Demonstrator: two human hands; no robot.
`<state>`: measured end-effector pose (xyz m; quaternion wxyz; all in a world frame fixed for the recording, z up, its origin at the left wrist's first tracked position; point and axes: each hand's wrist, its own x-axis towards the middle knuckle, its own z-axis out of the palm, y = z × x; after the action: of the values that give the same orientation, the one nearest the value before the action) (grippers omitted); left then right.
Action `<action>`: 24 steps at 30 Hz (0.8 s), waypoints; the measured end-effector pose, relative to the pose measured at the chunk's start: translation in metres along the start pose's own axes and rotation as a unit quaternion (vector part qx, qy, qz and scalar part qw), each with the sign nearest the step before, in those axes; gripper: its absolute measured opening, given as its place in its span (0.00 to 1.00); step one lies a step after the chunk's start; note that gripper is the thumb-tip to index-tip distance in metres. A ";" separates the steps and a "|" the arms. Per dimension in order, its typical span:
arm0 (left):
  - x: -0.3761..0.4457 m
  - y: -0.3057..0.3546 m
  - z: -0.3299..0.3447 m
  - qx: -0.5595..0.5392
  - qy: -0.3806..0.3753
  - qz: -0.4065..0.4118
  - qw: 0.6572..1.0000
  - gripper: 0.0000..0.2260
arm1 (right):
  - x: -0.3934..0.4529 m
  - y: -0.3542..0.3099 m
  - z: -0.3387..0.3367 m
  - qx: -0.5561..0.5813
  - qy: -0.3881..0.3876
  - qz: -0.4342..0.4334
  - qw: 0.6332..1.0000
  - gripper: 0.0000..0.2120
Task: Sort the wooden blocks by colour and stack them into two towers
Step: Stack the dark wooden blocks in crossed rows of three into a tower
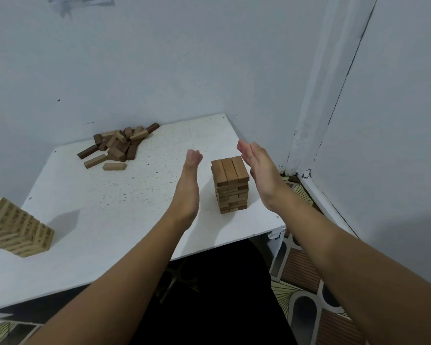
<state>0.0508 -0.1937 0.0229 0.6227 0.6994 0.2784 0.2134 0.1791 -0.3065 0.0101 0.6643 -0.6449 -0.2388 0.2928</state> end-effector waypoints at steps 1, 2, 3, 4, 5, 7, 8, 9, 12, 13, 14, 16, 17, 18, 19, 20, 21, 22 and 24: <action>0.000 0.002 0.003 -0.027 0.017 -0.011 0.999 0.50 | 0.001 0.000 0.002 0.004 0.000 0.001 1.000 0.27; 0.001 0.004 0.007 -0.054 0.032 -0.022 0.998 0.48 | 0.002 0.000 0.004 0.005 -0.001 0.002 1.000 0.27; 0.000 0.007 0.013 -0.074 0.042 -0.032 0.996 0.48 | 0.003 0.001 0.006 0.007 -0.002 0.004 1.000 0.28; -0.001 0.010 0.018 -0.089 0.044 -0.039 0.994 0.48 | 0.003 0.002 0.007 0.007 -0.002 0.007 1.000 0.28; -0.004 0.013 0.024 -0.101 0.041 -0.045 0.993 0.48 | 0.004 0.003 0.009 0.008 -0.001 0.010 1.000 0.28; -0.008 0.018 0.032 -0.120 0.031 -0.062 0.990 0.47 | 0.005 0.003 0.010 0.011 0.003 0.012 1.000 0.28; -0.009 0.018 0.036 -0.124 0.027 -0.069 0.989 0.45 | 0.005 0.004 0.010 0.013 0.004 0.012 1.000 0.28; -0.009 0.018 0.039 -0.122 0.023 -0.070 0.990 0.42 | 0.005 0.003 0.010 0.013 0.005 0.013 1.000 0.28; -0.009 0.016 0.046 -0.102 0.016 -0.061 0.993 0.37 | 0.004 0.003 0.010 0.002 0.000 0.020 1.000 0.28; -0.011 0.018 0.048 -0.098 0.022 -0.062 0.993 0.36 | 0.004 0.003 0.010 -0.005 -0.002 0.022 1.000 0.28; -0.012 0.020 0.049 -0.106 0.027 -0.065 0.992 0.35 | 0.004 0.003 0.011 -0.011 -0.004 0.023 1.000 0.28; -0.013 0.021 0.052 -0.101 0.035 -0.072 0.992 0.35 | 0.004 0.004 0.011 -0.016 -0.007 0.023 1.000 0.28; -0.013 0.021 0.053 -0.101 0.041 -0.074 0.991 0.32 | 0.004 0.004 0.011 -0.016 -0.009 0.023 1.000 0.28; -0.015 0.023 0.053 -0.101 0.042 -0.076 0.991 0.28 | 0.004 0.004 0.012 -0.015 -0.010 0.022 1.000 0.28; -0.016 0.025 0.054 -0.118 0.043 -0.083 0.989 0.27 | 0.004 0.003 0.012 -0.014 -0.011 0.022 1.000 0.28; -0.018 0.028 0.056 -0.121 0.045 -0.087 0.988 0.30 | 0.004 0.003 0.013 -0.012 -0.012 0.022 1.000 0.27; -0.019 0.028 0.057 -0.121 0.048 -0.090 0.987 0.31 | 0.004 0.003 0.013 -0.010 -0.012 0.023 1.000 0.27; -0.019 0.027 0.057 -0.117 0.050 -0.088 0.988 0.30 | 0.004 0.002 0.014 -0.008 -0.011 0.025 1.000 0.27; -0.017 0.025 0.058 -0.129 0.058 -0.088 0.986 0.29 | 0.004 0.002 0.014 -0.004 -0.008 0.025 1.000 0.27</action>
<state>0.0784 -0.2503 0.0405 0.7073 0.5723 0.3442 0.2320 0.1717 -0.2938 0.0086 0.6520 -0.6510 -0.2292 0.3140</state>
